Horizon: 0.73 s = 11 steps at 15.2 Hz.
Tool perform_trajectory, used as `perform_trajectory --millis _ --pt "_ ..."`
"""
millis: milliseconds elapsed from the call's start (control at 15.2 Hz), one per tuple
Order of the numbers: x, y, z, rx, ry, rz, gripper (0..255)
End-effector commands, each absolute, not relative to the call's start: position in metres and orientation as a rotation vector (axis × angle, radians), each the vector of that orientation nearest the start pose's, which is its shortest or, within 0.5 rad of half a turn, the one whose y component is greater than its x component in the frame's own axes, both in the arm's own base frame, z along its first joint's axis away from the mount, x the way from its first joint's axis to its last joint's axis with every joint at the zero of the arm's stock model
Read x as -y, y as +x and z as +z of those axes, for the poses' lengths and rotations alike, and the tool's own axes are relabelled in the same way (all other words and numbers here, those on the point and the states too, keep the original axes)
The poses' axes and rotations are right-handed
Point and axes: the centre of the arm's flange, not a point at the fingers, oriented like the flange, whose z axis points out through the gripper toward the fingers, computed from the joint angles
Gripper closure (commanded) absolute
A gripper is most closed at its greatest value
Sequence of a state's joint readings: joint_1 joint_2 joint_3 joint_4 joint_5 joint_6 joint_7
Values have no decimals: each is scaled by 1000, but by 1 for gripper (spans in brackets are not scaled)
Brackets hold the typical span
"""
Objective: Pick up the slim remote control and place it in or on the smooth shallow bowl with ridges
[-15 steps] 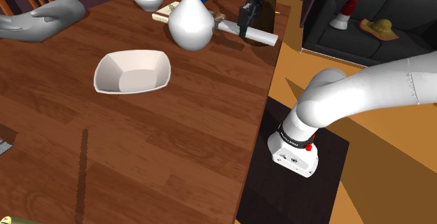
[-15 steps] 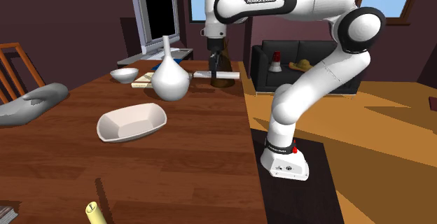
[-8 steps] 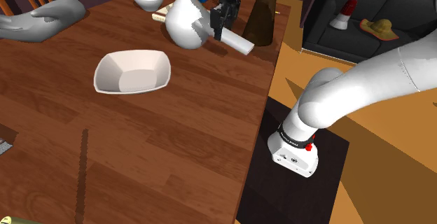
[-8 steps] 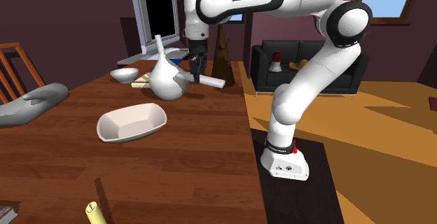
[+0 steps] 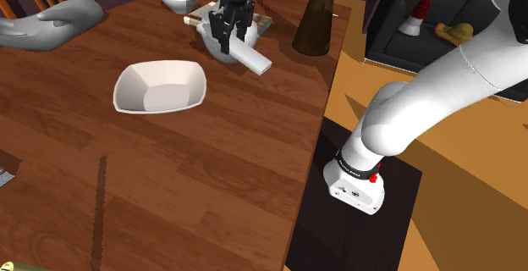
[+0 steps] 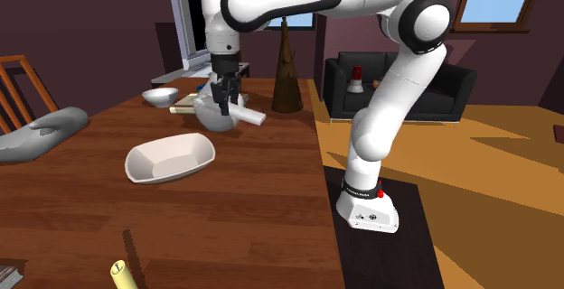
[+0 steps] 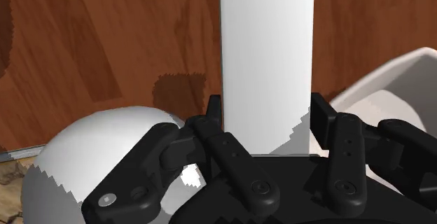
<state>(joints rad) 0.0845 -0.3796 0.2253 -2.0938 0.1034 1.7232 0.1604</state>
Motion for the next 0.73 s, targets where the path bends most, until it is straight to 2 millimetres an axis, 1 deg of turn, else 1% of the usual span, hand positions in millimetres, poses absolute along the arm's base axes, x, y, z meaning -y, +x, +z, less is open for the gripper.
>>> perform_trajectory --millis 0,660 --pt "-180 427 574 183 -3116 4 255" --pt "-297 489 574 183 -3116 4 255"
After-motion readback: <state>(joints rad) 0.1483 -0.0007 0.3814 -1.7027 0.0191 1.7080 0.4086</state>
